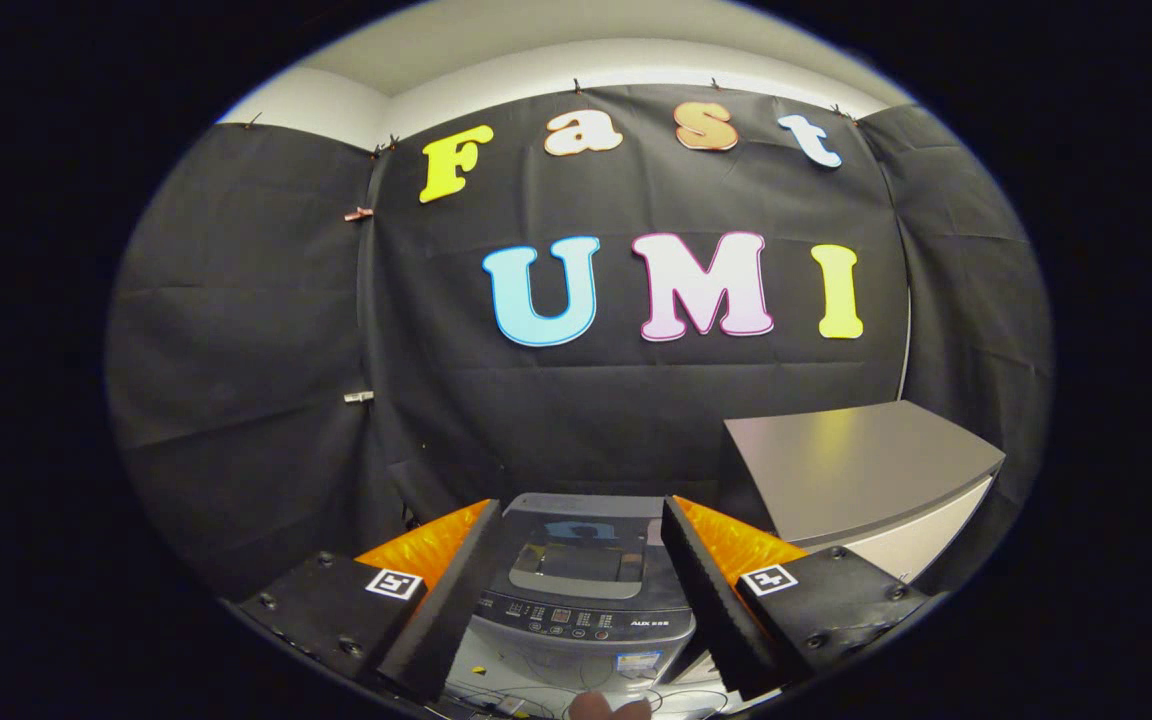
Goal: Put the clothes into the washing machine and then close the washing machine lid.
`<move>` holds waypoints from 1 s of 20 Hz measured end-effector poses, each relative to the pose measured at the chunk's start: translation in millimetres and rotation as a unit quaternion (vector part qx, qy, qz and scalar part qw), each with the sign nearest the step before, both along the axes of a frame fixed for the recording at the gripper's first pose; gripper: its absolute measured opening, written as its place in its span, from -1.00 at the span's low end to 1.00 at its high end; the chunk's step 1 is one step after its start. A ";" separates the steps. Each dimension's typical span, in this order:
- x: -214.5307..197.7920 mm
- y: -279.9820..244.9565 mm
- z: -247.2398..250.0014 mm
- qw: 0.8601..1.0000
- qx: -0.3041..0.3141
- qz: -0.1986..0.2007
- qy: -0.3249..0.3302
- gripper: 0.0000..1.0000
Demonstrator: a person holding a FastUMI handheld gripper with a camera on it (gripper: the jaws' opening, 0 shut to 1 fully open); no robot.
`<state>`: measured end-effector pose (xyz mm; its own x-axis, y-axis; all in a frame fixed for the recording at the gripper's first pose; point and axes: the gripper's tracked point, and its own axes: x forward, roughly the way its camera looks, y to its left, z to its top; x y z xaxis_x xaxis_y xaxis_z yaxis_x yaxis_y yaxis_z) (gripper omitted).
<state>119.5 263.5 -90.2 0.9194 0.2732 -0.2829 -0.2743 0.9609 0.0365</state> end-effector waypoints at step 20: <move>-102.1 -147.5 52.1 0.993 0.033 -0.062 -0.092 0.97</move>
